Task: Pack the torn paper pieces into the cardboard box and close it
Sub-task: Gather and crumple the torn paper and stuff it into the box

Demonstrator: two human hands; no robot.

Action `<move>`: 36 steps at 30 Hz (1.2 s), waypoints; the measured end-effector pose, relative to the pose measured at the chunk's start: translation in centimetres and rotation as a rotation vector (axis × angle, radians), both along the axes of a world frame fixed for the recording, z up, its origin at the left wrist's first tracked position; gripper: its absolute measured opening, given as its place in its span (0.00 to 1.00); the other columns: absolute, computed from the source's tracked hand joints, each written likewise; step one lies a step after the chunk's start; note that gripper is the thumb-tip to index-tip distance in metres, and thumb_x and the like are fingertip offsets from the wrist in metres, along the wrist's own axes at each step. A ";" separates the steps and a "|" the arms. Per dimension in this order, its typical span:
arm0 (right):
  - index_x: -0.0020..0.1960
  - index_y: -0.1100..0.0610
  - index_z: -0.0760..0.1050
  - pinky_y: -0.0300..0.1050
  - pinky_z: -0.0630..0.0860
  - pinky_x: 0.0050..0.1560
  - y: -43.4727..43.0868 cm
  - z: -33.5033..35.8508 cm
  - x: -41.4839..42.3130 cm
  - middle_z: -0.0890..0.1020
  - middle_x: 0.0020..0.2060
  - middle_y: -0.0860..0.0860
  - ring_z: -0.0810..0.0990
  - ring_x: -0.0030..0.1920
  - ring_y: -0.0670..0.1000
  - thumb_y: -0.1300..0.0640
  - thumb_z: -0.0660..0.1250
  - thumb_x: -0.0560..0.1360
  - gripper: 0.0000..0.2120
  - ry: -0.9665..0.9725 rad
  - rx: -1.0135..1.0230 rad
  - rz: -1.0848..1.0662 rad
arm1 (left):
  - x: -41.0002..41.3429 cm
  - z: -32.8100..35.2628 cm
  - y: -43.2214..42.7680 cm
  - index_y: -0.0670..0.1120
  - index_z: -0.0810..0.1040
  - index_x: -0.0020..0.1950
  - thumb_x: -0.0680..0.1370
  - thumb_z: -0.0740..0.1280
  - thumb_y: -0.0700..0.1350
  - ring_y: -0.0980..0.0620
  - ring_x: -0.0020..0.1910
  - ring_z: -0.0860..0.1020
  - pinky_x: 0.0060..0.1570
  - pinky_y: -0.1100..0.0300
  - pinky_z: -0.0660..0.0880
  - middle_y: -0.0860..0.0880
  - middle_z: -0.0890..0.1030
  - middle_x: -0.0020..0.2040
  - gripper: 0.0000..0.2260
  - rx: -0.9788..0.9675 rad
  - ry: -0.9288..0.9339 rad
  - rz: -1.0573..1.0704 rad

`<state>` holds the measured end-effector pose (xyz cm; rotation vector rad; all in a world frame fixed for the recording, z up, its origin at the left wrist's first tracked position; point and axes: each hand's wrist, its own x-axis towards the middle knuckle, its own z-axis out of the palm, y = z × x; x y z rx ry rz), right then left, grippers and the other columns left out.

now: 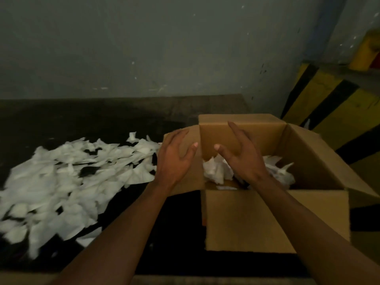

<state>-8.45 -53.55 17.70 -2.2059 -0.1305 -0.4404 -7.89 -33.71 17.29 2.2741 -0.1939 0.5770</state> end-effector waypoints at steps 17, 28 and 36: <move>0.76 0.43 0.56 0.54 0.65 0.71 37.1 -10.5 -11.9 0.63 0.74 0.53 0.59 0.74 0.52 0.43 0.69 0.73 0.36 0.093 -0.024 0.293 | -18.9 -10.9 37.2 0.46 0.74 0.65 0.76 0.70 0.51 0.52 0.63 0.72 0.62 0.62 0.70 0.47 0.76 0.63 0.20 -0.011 -0.009 0.357; 0.74 0.35 0.53 0.60 0.67 0.68 38.6 -17.2 -11.2 0.54 0.77 0.49 0.55 0.76 0.54 0.48 0.72 0.72 0.39 0.302 -0.090 0.286 | -18.9 -18.1 39.0 0.50 0.66 0.72 0.75 0.69 0.55 0.50 0.69 0.65 0.66 0.53 0.69 0.48 0.66 0.71 0.27 -0.020 0.212 0.414; 0.73 0.49 0.64 0.40 0.70 0.66 39.6 -21.2 -7.3 0.67 0.68 0.55 0.69 0.66 0.47 0.66 0.69 0.73 0.32 0.233 -0.035 0.356 | -14.1 -20.9 38.9 0.48 0.66 0.72 0.73 0.66 0.61 0.47 0.72 0.62 0.69 0.35 0.59 0.46 0.66 0.72 0.31 0.102 0.253 0.468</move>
